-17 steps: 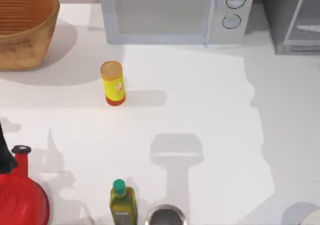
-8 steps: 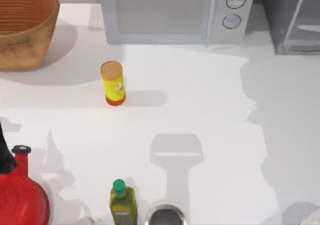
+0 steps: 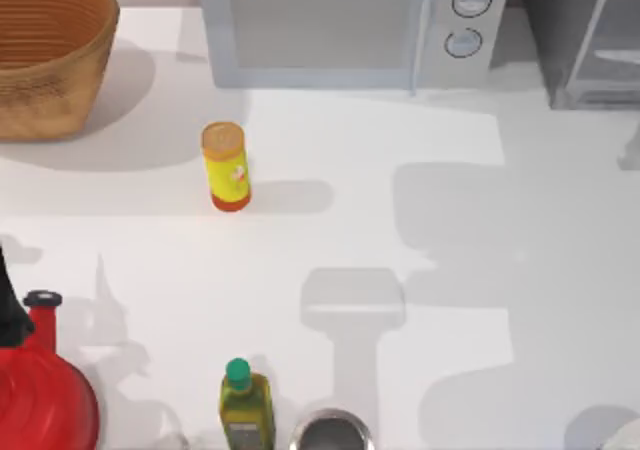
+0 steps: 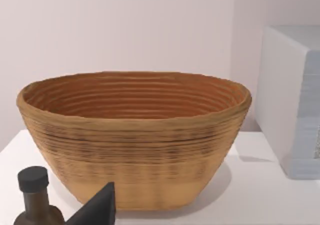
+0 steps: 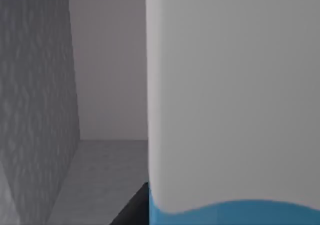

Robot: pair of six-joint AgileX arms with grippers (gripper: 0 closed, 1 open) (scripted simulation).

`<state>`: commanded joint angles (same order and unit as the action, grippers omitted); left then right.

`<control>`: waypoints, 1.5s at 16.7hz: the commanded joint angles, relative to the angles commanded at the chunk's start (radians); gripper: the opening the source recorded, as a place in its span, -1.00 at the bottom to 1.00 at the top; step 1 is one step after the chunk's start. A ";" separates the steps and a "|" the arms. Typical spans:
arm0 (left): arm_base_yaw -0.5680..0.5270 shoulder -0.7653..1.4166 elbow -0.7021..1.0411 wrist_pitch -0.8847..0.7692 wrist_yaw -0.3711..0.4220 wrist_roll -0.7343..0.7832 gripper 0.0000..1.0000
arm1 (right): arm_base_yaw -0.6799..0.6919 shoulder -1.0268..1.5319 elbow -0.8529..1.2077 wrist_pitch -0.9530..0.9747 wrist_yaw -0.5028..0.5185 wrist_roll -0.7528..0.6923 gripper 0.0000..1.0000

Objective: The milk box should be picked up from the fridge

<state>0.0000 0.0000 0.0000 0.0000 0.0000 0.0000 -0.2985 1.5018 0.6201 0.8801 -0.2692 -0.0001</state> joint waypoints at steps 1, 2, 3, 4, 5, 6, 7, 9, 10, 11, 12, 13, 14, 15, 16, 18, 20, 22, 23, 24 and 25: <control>0.000 0.000 0.000 0.000 0.000 0.000 1.00 | 0.015 -0.084 -0.034 -0.048 0.015 -0.001 -1.00; 0.000 0.000 0.000 0.000 0.000 0.000 1.00 | 0.032 -0.177 -0.071 -0.099 0.031 -0.001 -1.00; 0.000 0.000 0.000 0.000 0.000 0.000 1.00 | 0.049 -0.276 -0.110 -0.155 0.048 -0.001 -1.00; 0.000 0.000 0.000 0.000 0.000 0.000 1.00 | 0.067 -0.381 -0.152 -0.213 0.065 -0.001 -1.00; 0.000 0.000 0.000 0.000 0.000 0.000 1.00 | 0.086 -0.490 -0.196 -0.273 0.082 0.000 -1.00; 0.000 0.000 0.000 0.000 0.000 0.000 1.00 | 0.105 -0.602 -0.240 -0.335 0.100 0.001 -1.00; 0.000 0.000 0.000 0.000 0.000 0.000 1.00 | 0.125 -0.714 -0.285 -0.397 0.118 0.002 -1.00; 0.000 0.000 0.000 0.000 0.000 0.000 1.00 | 0.166 -0.932 -0.373 -0.520 0.154 0.004 -1.00; 0.000 0.000 0.000 0.000 0.000 0.000 1.00 | 0.185 -1.034 -0.414 -0.578 0.171 0.005 -1.00; 0.000 0.000 0.000 0.000 0.000 0.000 1.00 | 0.205 -1.127 -0.453 -0.633 0.188 0.005 -1.00; 0.000 0.000 0.000 0.000 0.000 0.000 1.00 | 0.223 -1.210 -0.488 -0.684 0.204 0.005 -1.00; 0.000 0.000 0.000 0.000 0.000 0.000 1.00 | 0.240 -1.283 -0.520 -0.730 0.219 0.004 -1.00; 0.000 0.000 0.000 0.000 0.000 0.000 1.00 | 0.256 -1.346 -0.548 -0.771 0.232 0.003 -1.00; 0.000 0.000 0.000 0.000 0.000 0.000 1.00 | 0.269 -1.398 -0.571 -0.806 0.244 0.003 -1.00; 0.000 0.000 0.000 0.000 0.000 0.000 1.00 | 0.280 -1.440 -0.591 -0.835 0.253 0.002 -1.00; 0.000 0.000 0.000 0.000 0.000 0.000 1.00 | 0.295 -1.492 -0.615 -0.873 0.266 0.000 -1.00; 0.000 0.000 0.000 0.000 0.000 0.000 1.00 | 0.298 -1.502 -0.620 -0.880 0.269 0.000 -1.00; 0.000 0.000 0.000 0.000 0.000 0.000 1.00 | 0.298 -1.502 -0.620 -0.880 0.269 0.000 -1.00; 0.000 0.000 0.000 0.000 0.000 0.000 1.00 | 0.295 -1.498 -0.618 -0.878 0.267 0.002 -1.00; 0.000 0.000 0.000 0.000 0.000 0.000 1.00 | 0.295 -1.498 -0.618 -0.878 0.267 0.002 -1.00; 0.000 0.000 0.000 0.000 0.000 0.000 1.00 | 0.302 -1.488 -0.615 -0.869 0.268 0.002 -1.00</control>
<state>0.0000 0.0000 0.0000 0.0000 0.0000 0.0000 0.0032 0.0142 0.0051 0.0112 -0.0010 0.0016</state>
